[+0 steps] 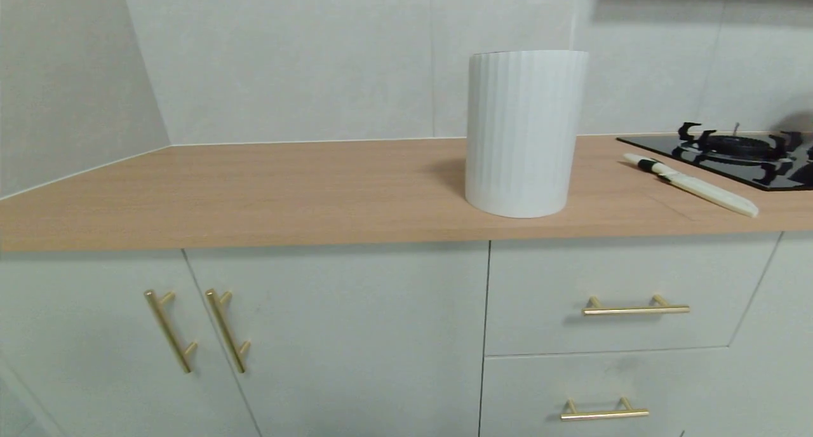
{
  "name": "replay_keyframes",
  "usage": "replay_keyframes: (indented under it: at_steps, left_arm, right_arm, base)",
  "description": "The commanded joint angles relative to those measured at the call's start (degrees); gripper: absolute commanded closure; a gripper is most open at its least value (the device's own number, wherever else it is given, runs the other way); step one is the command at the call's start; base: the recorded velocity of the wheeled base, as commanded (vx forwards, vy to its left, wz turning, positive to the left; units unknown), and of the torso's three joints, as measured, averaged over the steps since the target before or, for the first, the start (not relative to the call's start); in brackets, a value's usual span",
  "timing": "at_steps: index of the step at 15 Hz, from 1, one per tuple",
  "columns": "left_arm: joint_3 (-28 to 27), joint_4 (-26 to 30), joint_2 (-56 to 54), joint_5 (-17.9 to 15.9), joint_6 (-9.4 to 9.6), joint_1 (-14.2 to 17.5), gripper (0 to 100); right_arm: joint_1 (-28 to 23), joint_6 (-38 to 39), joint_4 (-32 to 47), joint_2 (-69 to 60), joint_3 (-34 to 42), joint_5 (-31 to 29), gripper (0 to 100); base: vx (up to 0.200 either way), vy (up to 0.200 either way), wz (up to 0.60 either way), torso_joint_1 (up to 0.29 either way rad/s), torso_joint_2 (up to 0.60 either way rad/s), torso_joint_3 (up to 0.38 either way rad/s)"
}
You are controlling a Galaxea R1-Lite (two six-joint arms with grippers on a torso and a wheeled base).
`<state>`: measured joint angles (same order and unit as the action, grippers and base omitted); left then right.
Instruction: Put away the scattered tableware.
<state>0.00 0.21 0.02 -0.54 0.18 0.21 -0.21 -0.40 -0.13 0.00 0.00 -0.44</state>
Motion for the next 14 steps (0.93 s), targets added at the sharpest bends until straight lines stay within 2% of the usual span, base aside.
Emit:
replay_keyframes:
  at_steps: [1, 13, 14]
  left_arm:
    - [0.0, 0.1, 0.0, 0.0, -0.01, 0.1, 0]
    - [0.0, 0.0, 0.0, 0.0, 0.17, 0.1, 0]
    - [0.0, 0.0, 0.0, 0.0, 0.17, 0.1, 0]
  right_arm:
    - [0.0, 0.0, 0.0, 0.1, 0.0, 0.0, 0]
    - [0.0, 0.0, 0.0, 0.1, 0.0, 0.0, 0]
    - [0.0, 0.0, 0.0, 0.1, 0.0, 0.0, 0]
  base:
    - [0.000, 0.000, 0.00, 0.000, 0.00, 0.000]
    - [0.000, 0.000, 0.00, 0.000, 0.00, 0.000]
    - [0.000, -0.200, 0.00, 0.007, 0.00, 0.002]
